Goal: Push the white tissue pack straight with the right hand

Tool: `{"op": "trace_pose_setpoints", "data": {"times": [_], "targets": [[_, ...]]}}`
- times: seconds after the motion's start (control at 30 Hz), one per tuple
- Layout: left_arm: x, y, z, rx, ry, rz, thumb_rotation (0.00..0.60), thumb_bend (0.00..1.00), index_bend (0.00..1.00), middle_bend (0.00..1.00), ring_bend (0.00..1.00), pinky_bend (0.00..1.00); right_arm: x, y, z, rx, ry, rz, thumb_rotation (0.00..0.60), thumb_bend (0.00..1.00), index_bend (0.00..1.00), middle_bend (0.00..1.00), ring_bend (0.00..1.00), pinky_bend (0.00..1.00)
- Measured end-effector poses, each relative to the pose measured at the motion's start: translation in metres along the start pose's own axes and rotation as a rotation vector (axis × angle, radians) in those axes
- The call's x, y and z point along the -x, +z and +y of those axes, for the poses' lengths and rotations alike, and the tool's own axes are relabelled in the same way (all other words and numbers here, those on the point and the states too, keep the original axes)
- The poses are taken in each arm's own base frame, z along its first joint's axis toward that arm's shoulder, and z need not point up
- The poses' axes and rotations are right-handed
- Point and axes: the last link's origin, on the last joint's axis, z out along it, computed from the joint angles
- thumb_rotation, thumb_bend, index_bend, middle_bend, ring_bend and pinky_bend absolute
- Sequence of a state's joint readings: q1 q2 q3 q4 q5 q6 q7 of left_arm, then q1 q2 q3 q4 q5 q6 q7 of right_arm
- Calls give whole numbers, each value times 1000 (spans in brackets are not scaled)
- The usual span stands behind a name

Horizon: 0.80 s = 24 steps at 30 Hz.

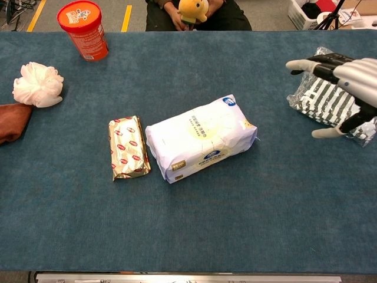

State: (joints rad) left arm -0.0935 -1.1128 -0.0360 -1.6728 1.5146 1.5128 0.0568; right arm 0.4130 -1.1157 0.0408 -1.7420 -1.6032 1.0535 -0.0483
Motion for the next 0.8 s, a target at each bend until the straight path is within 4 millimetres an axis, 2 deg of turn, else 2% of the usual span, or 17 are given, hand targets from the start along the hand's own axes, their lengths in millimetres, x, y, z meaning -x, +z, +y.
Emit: {"op": "trace_pose_setpoints", "data": {"times": [0.2, 0.33, 0.63, 0.8], "targets": [[0, -1, -1, -3, 2, 1, 600, 346, 254, 249, 187, 219, 14, 35, -25, -63, 35, -50, 568, 0, 0, 36, 0, 0], [-1, 0, -2, -6, 3, 1, 600, 345, 254, 249, 187, 219, 19, 53, -41, -100, 19, -59, 569, 0, 0, 35, 0, 0], [1, 0, -4, -22, 11, -6, 600, 346, 254, 248, 187, 219, 30, 86, -60, -119, -2, -84, 572, 0, 0, 39, 0, 0], [0, 0, -5, -30, 13, -12, 600, 346, 254, 246, 187, 219, 36, 101, -69, -133, -10, -118, 584, 0, 0, 78, 0, 0]]}}
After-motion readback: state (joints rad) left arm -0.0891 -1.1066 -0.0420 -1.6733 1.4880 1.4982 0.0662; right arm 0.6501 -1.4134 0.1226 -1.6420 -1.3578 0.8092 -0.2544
